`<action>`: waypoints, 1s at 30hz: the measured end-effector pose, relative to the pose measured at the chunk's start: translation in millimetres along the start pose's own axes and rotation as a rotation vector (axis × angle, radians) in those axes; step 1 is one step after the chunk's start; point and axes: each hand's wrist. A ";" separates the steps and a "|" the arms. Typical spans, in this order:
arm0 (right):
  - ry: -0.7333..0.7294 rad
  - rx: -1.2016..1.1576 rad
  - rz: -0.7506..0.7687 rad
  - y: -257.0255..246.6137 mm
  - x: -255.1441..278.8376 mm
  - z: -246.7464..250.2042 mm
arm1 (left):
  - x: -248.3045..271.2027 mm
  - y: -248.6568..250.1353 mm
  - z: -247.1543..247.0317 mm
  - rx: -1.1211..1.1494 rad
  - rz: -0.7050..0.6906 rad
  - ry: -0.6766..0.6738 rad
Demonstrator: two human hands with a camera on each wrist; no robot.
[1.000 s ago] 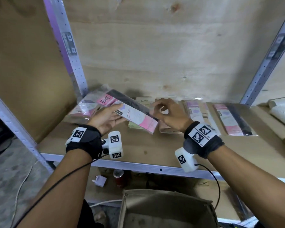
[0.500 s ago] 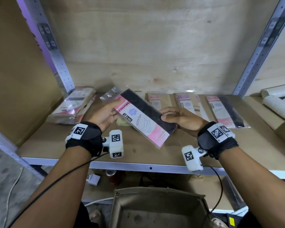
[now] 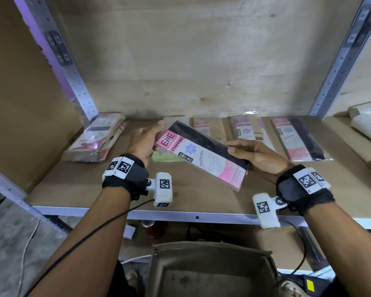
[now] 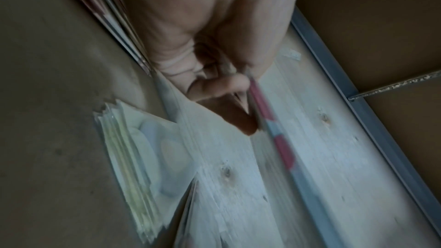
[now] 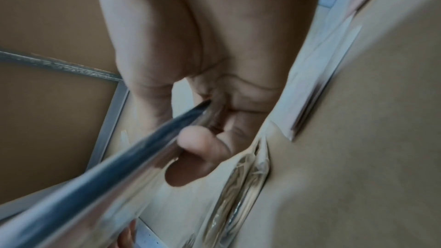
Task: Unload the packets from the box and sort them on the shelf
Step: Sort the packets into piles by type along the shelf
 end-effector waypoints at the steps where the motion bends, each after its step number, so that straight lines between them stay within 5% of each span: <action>1: -0.030 -0.004 -0.004 -1.1 0.7 1.2 | 1.0 0.5 -1.3 0.007 0.003 0.010; 10: -0.039 0.085 0.011 -4.2 5.6 13.2 | -0.2 -6.4 -16.1 -0.331 -0.118 0.148; 15: -0.032 0.072 0.045 -8.2 10.1 20.9 | -4.6 -5.8 -17.4 0.005 0.023 -0.185; 23: 0.105 -0.165 0.058 -12.3 16.7 36.5 | -1.9 6.4 -52.8 0.478 0.179 -0.244; 30: 0.366 -0.397 0.160 -11.6 18.1 60.0 | 35.1 12.2 -131.6 0.142 0.031 -0.552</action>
Point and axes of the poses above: each hand's wrist, its own x-axis away from the middle knuckle, its own z-axis out of the back of the hand, y = z × x, and after that the axes turned 8 degrees about -x, right-handed
